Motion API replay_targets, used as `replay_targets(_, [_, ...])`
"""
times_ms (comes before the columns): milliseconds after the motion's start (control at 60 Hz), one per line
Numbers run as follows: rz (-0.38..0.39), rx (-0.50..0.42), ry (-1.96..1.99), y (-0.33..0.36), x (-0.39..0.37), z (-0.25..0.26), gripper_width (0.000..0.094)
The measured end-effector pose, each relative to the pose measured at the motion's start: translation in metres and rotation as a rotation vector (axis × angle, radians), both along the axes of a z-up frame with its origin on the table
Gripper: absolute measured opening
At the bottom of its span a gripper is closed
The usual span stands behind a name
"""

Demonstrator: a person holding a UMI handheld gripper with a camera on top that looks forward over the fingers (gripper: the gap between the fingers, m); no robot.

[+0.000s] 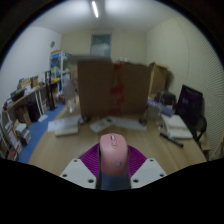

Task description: Arrange mouse

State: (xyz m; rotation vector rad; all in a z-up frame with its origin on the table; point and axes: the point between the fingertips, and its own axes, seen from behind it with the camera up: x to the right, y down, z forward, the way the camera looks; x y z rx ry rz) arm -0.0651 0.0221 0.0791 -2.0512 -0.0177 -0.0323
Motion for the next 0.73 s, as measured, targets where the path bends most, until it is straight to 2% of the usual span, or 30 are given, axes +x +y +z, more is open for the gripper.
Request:
replay_targets(150, [0.008, -0.184, -0.047, -0.02, 0.008, -0.09, 0.0329])
replay_targets(167, [0.006, -0.13, -0.049, -0.015, 0.007, -0.089, 0.0325])
replay_targets(183, [0.007, -0.129, -0.054, -0.015, 0.005, -0.091, 0.0359])
replay_targets(200, [0.008, -0.138, -0.061, -0.016, 0.005, -0.095, 0.0337])
replay_targets(217, [0.007, -0.127, -0.063, -0.014, 0.005, -0.093, 0.0389])
replay_targets(250, [0.0, -0.143, -0.057, -0.015, 0.005, -0.096, 0.042])
replay_targets(267, [-0.007, -0.141, -0.046, -0.014, 0.005, -0.095, 0.0486])
replay_targets(283, [-0.015, -0.149, -0.035, -0.014, 0.005, -0.095, 0.0466])
replay_targets(317, [-0.028, -0.164, -0.011, -0.013, 0.007, -0.094, 0.0561])
replay_targets(333, [-0.034, -0.173, -0.002, -0.014, 0.009, -0.091, 0.0551])
replay_targets(350, [-0.041, -0.185, 0.005, -0.014, 0.009, -0.092, 0.0616])
replay_targets(367, [-0.049, -0.197, 0.013, -0.015, 0.01, -0.092, 0.06])
replay_targets(383, [-0.054, -0.211, 0.025, -0.016, 0.01, -0.092, 0.0627])
replay_targets(400, [-0.059, -0.228, 0.038, -0.018, 0.011, -0.092, 0.0718])
replay_targets(467, [-0.051, -0.268, 0.101, -0.027, 0.011, -0.088, 0.0889])
replay_targets(533, [-0.034, -0.249, 0.135, -0.039, 0.009, -0.071, 0.0839])
replay_targets(733, [-0.025, -0.212, 0.151, -0.112, 0.03, -0.018, 0.0853])
